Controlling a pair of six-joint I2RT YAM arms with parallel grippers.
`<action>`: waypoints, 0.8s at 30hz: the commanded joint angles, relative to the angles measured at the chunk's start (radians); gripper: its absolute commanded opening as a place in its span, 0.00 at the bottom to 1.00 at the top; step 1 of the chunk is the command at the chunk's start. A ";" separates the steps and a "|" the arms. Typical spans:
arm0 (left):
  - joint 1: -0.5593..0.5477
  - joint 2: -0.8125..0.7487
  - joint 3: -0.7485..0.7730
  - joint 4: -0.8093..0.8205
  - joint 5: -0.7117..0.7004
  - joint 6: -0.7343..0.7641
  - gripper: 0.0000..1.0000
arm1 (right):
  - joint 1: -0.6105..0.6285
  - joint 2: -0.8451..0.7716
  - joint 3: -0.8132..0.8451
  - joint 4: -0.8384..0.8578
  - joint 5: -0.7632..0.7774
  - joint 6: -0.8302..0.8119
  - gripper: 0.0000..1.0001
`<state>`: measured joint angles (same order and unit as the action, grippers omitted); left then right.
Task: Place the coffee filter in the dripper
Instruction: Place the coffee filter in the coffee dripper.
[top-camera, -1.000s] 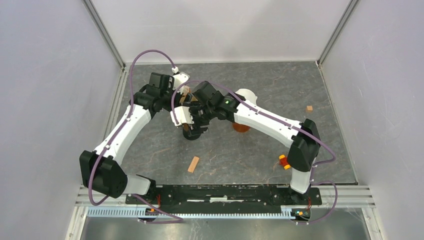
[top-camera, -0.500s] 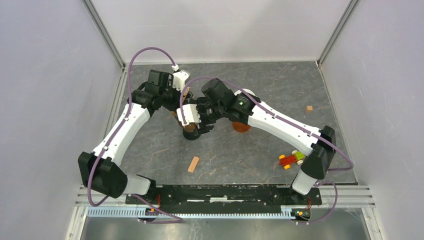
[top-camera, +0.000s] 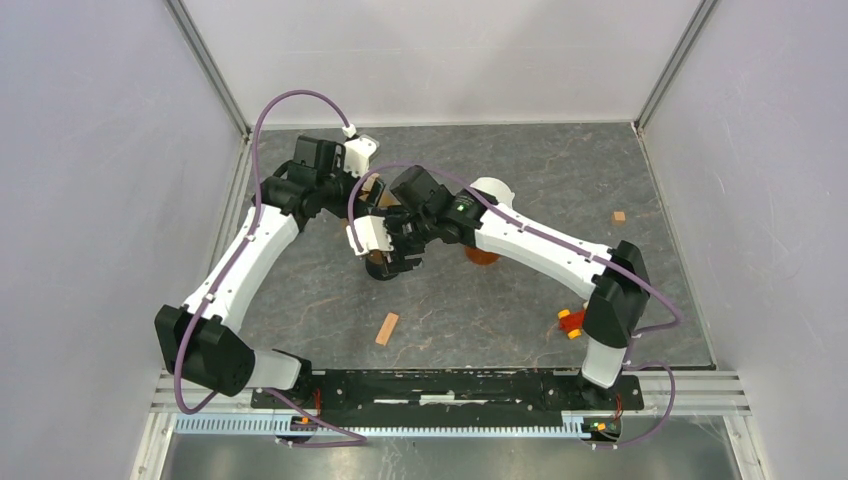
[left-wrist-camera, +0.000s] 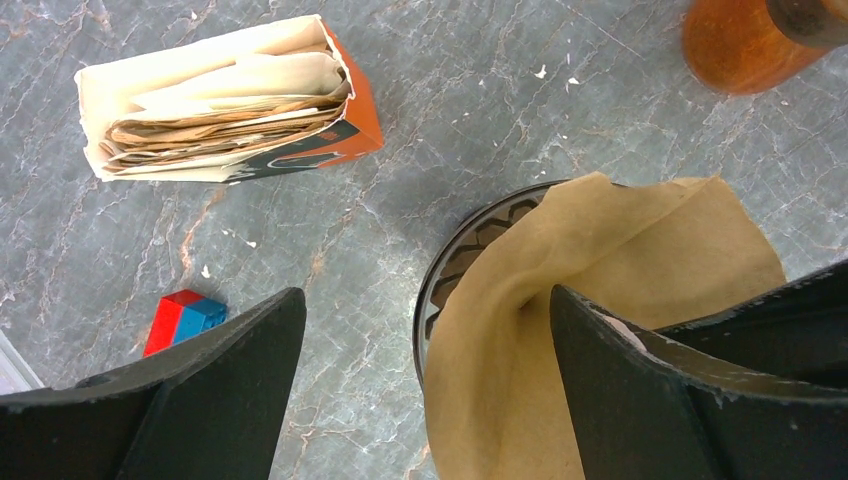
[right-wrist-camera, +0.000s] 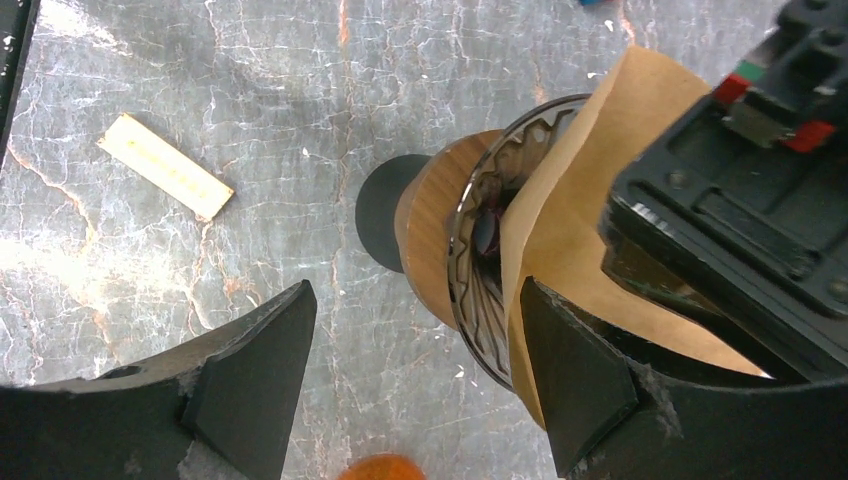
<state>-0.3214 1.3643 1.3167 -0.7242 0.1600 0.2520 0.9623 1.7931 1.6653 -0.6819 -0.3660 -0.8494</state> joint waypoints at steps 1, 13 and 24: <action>0.017 -0.006 0.042 0.005 -0.002 0.053 0.96 | 0.006 0.024 0.036 0.024 -0.043 0.015 0.81; 0.047 0.042 -0.032 0.048 -0.013 0.073 0.92 | 0.007 0.036 -0.014 0.037 -0.049 0.005 0.81; 0.048 0.041 -0.089 0.086 -0.024 0.079 0.91 | 0.008 0.049 -0.029 0.033 -0.041 -0.005 0.79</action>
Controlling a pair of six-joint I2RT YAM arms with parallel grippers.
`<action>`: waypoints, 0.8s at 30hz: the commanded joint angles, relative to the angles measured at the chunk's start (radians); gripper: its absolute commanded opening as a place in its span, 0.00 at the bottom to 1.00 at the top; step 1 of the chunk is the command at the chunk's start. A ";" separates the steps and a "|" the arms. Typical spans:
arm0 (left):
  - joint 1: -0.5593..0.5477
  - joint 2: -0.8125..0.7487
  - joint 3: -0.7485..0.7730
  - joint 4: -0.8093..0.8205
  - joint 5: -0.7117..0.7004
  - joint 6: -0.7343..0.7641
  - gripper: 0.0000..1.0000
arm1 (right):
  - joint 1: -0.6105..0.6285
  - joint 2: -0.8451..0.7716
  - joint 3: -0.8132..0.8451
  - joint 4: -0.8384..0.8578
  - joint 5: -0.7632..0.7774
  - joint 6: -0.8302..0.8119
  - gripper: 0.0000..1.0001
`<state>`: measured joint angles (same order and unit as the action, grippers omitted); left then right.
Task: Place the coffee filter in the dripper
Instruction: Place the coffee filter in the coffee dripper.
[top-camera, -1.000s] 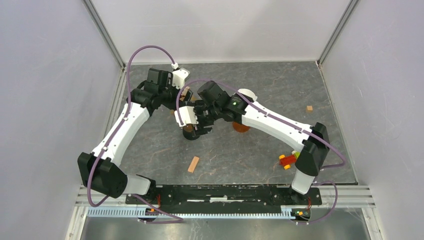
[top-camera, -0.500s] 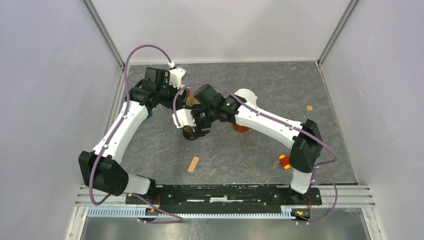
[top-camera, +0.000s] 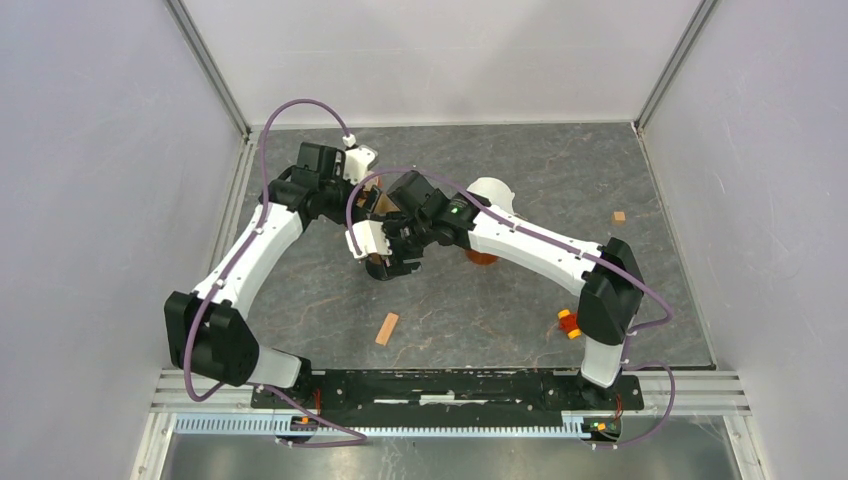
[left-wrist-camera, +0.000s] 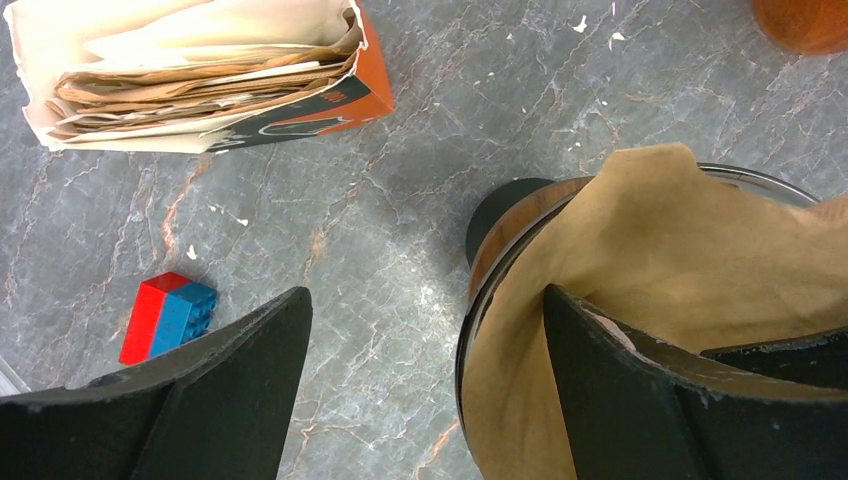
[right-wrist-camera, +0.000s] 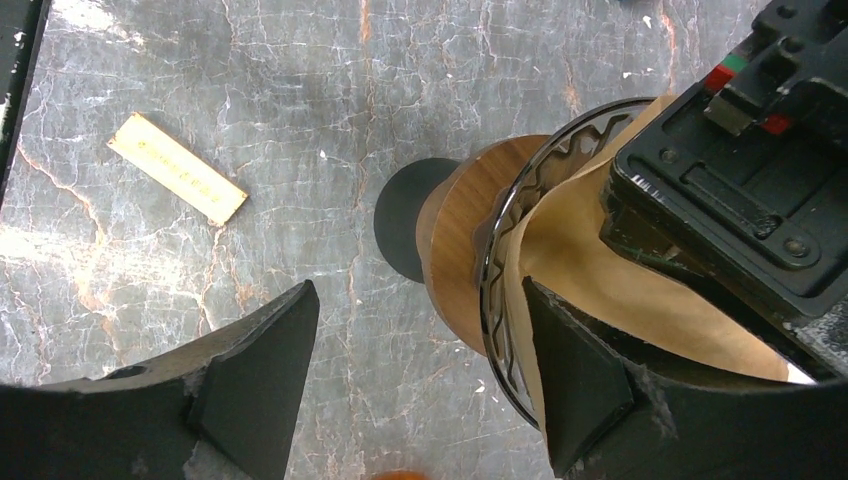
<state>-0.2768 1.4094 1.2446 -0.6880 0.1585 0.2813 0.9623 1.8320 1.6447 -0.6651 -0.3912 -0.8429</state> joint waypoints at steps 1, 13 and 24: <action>0.004 -0.005 -0.020 0.052 -0.028 0.052 0.91 | 0.007 0.012 -0.008 0.016 -0.016 -0.011 0.79; 0.004 -0.019 -0.056 0.073 -0.041 0.061 0.91 | 0.007 0.027 -0.008 0.004 -0.014 -0.015 0.79; 0.004 -0.045 -0.027 0.055 -0.005 0.055 0.91 | 0.007 0.023 0.028 -0.004 -0.013 -0.003 0.79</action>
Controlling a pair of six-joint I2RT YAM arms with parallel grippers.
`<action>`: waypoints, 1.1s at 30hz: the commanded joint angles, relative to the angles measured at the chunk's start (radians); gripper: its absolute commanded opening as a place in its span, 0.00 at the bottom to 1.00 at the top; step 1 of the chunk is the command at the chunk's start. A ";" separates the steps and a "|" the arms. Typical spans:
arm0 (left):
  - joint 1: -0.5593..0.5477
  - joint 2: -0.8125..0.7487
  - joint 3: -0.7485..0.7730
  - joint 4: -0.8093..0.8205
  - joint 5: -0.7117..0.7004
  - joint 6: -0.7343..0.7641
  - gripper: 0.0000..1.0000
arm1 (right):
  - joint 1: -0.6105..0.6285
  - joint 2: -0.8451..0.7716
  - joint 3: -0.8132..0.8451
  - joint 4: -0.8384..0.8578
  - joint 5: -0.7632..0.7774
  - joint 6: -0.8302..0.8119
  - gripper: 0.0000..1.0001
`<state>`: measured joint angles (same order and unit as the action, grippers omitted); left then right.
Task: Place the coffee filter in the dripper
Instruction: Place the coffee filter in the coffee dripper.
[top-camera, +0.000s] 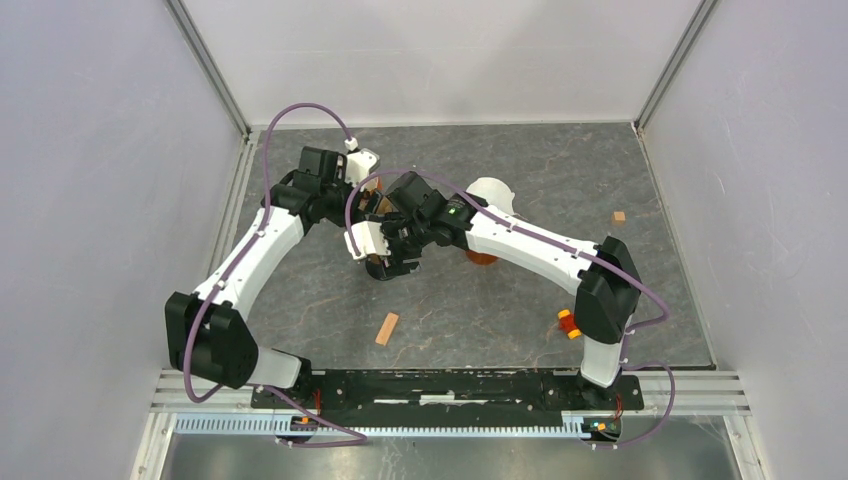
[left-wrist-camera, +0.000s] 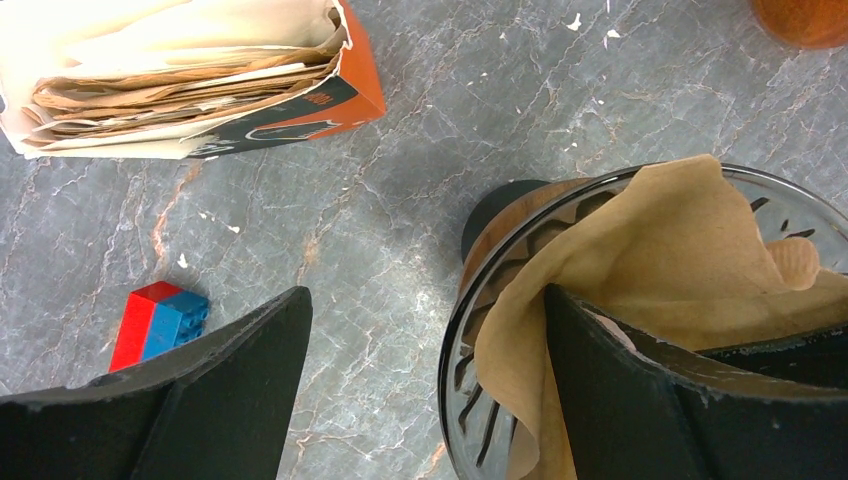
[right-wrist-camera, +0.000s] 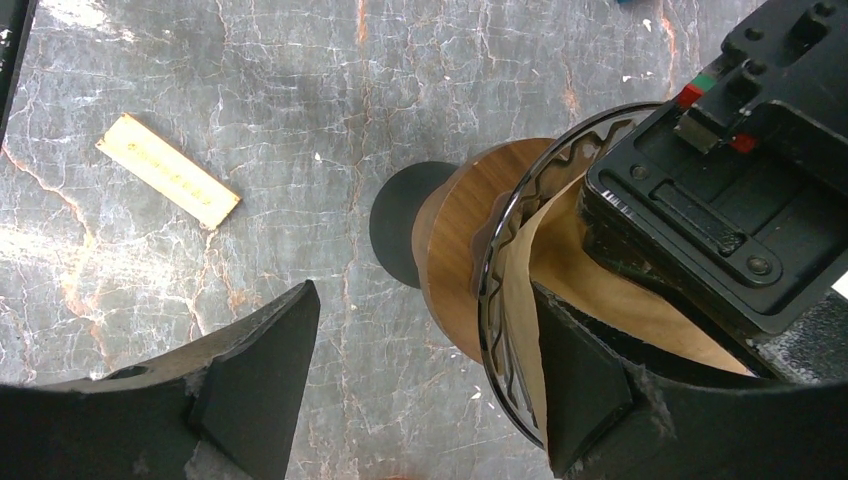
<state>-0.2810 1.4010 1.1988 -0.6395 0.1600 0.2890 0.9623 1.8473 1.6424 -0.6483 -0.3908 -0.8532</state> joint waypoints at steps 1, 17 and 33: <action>0.008 -0.040 0.026 0.001 0.000 0.046 0.92 | 0.008 0.006 0.039 -0.019 -0.015 0.012 0.80; 0.008 -0.070 0.096 -0.058 0.102 0.044 0.96 | 0.008 -0.026 0.103 -0.004 0.004 0.059 0.84; 0.008 -0.087 0.176 -0.086 0.092 0.007 0.98 | 0.007 -0.115 0.107 0.002 0.058 0.065 0.87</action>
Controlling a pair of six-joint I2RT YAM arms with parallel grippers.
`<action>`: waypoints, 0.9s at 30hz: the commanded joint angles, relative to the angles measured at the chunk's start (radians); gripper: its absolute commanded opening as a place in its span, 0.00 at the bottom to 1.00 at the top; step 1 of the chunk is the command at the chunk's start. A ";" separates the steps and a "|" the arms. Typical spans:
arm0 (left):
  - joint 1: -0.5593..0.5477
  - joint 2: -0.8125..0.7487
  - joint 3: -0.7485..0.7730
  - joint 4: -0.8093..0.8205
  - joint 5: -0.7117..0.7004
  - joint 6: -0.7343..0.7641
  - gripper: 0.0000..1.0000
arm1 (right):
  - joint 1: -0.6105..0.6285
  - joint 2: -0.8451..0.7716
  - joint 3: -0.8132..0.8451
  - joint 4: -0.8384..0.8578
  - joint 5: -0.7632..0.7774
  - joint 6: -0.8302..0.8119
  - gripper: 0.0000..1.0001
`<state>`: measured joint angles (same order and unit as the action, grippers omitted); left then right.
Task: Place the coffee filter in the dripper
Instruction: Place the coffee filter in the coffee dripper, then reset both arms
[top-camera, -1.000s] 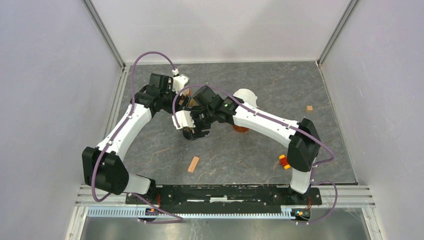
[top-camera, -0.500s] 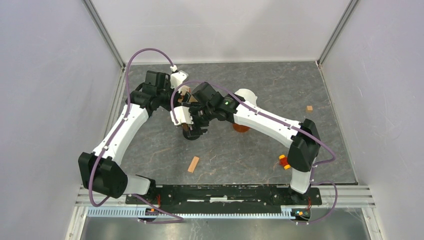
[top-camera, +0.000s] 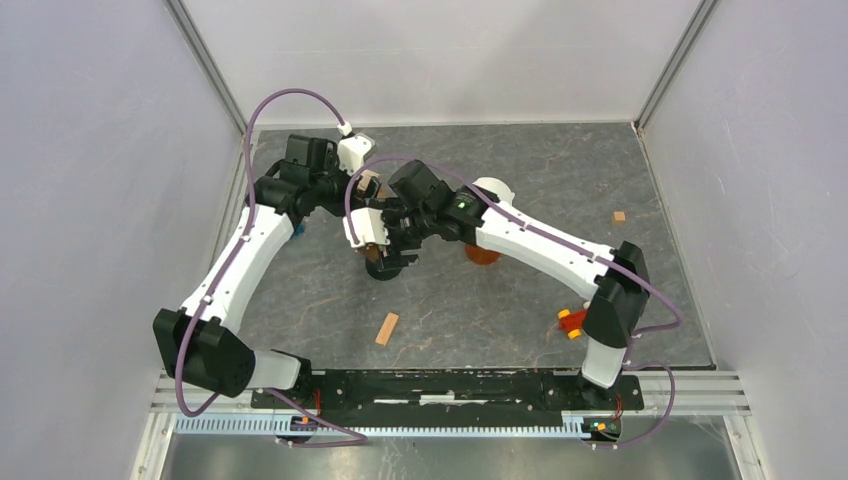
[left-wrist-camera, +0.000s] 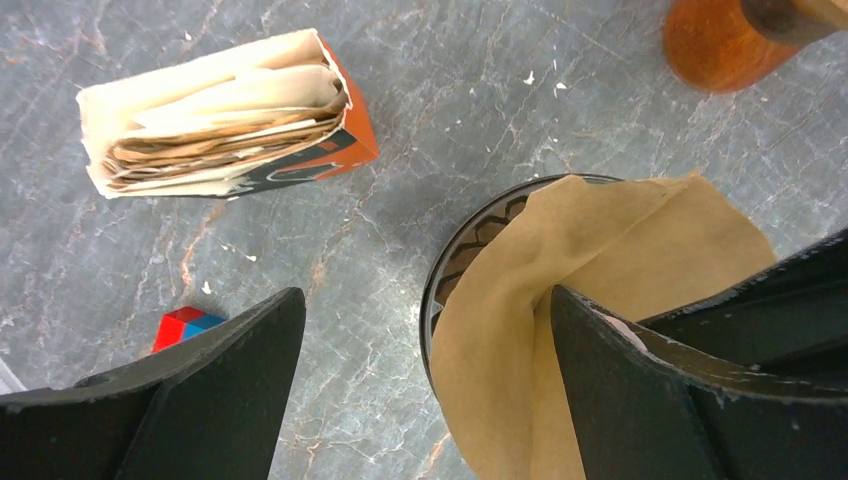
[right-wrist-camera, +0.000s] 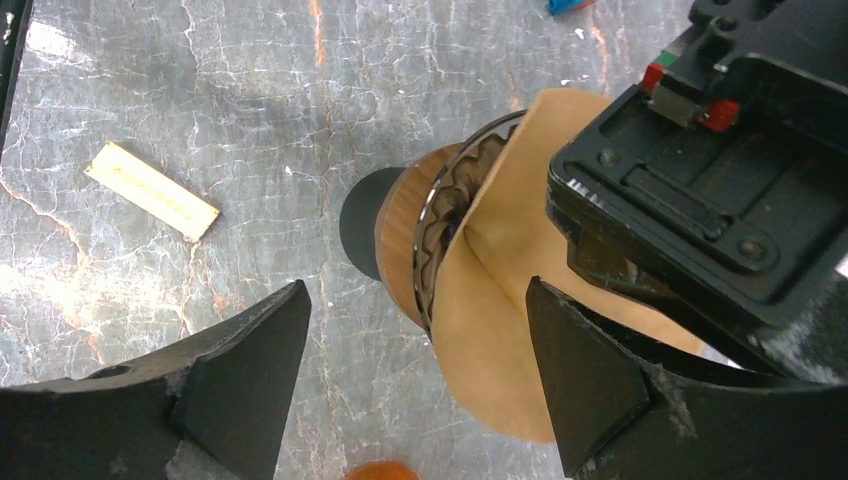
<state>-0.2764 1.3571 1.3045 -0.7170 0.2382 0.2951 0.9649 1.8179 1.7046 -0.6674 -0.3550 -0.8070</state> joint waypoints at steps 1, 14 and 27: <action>0.004 -0.045 0.080 -0.012 0.013 0.001 0.98 | 0.002 -0.093 0.044 0.024 0.028 0.021 0.87; 0.027 -0.048 0.232 0.047 0.030 -0.147 1.00 | -0.133 -0.252 0.015 0.080 -0.022 0.153 0.91; 0.067 -0.058 0.164 0.393 -0.057 -0.365 1.00 | -0.527 -0.576 -0.341 0.408 0.197 0.464 0.98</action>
<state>-0.2169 1.3342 1.4918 -0.4744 0.2241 0.0196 0.5018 1.3228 1.4635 -0.3931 -0.2810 -0.4625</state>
